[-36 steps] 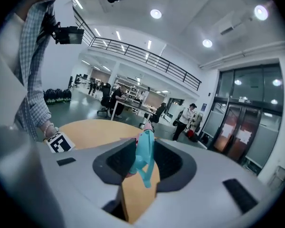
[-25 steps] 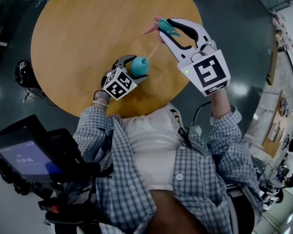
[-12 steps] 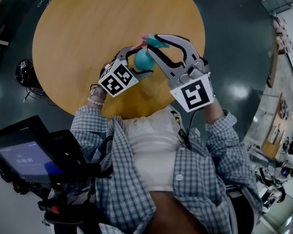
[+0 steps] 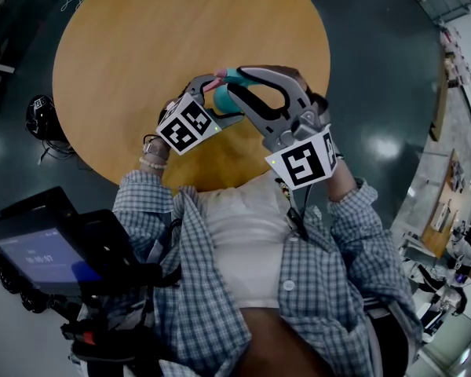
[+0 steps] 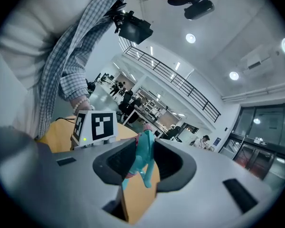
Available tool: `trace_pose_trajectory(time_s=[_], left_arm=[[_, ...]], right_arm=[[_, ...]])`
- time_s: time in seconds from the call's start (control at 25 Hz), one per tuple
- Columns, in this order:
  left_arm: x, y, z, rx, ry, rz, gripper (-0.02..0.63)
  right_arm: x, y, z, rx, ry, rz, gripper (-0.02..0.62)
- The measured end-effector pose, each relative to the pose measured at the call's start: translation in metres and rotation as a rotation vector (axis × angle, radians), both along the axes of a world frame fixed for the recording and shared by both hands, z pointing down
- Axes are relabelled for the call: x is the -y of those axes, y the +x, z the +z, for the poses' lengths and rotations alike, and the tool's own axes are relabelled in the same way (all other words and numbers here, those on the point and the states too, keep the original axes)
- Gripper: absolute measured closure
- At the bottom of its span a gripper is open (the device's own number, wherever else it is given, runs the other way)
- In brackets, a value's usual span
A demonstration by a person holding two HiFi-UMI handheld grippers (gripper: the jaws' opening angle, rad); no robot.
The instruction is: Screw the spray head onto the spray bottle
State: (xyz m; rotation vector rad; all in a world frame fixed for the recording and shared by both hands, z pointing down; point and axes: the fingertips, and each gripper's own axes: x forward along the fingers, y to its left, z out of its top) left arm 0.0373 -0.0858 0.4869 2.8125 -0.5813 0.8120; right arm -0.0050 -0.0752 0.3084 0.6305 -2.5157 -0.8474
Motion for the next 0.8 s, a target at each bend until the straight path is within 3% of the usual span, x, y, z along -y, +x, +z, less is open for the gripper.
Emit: trace_pose_trajectory(time_s=[0.48, 0.8], left_arm=[[0.000, 0.002, 0.002, 0.022, 0.040, 0.020, 0.196], [0.003, -0.003, 0.002, 0.034, 0.060, 0.009, 0.196]], right_arm=[[-0.003, -0.001, 0.011, -0.033, 0.030, 0.018, 0.482], [-0.005, -0.003, 0.012, -0.020, -0.064, -0.014, 0.462]])
